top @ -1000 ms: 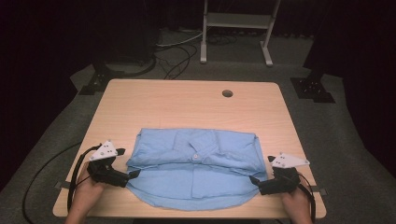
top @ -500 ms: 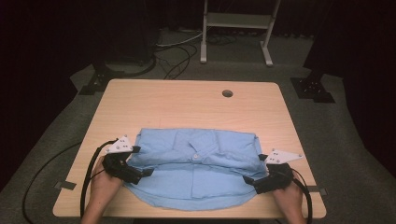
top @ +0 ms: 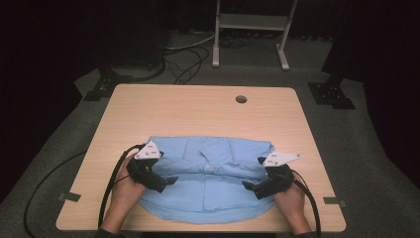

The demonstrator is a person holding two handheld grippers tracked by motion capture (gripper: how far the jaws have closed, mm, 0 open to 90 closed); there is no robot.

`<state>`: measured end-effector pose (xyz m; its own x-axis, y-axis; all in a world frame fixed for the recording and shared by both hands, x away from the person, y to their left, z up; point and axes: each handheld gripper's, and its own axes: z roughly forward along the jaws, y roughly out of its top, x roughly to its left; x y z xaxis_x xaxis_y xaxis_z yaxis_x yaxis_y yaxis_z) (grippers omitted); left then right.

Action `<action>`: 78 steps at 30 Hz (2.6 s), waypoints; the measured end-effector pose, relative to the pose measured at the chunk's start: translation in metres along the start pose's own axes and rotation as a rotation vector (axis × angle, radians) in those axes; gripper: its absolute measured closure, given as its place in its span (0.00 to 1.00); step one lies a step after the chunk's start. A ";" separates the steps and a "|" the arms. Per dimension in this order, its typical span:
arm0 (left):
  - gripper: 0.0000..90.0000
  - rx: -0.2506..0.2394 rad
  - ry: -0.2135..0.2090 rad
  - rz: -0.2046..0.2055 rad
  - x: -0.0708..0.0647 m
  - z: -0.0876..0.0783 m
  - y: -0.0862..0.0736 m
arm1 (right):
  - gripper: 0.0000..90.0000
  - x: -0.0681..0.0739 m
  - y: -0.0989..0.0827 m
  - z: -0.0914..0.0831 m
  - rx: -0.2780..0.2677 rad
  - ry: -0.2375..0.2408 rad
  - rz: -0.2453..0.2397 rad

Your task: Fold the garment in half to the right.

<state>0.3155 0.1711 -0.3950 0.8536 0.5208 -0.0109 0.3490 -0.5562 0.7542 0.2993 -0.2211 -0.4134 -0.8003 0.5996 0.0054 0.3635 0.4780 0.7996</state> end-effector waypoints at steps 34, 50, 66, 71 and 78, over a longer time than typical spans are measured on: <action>0.00 0.196 -0.038 0.020 0.012 0.079 0.030 | 0.00 -0.001 0.040 0.082 0.127 0.104 -0.005; 0.00 0.130 -0.073 0.011 0.002 0.066 0.031 | 0.00 0.010 0.043 0.077 0.130 0.140 -0.019; 0.00 0.133 -0.089 0.029 -0.017 0.055 0.025 | 0.00 0.025 0.040 0.065 0.129 0.183 -0.027; 0.00 0.143 -0.089 0.029 -0.021 0.054 0.023 | 0.00 0.029 0.036 0.065 0.136 0.183 -0.026; 0.00 0.146 -0.095 0.034 -0.026 0.052 0.018 | 0.00 0.036 0.034 0.063 0.146 0.191 -0.028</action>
<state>0.3197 0.1134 -0.4151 0.8962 0.4403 -0.0545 0.3660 -0.6644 0.6516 0.3132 -0.1424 -0.4236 -0.8816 0.4592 0.1090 0.3939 0.5886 0.7060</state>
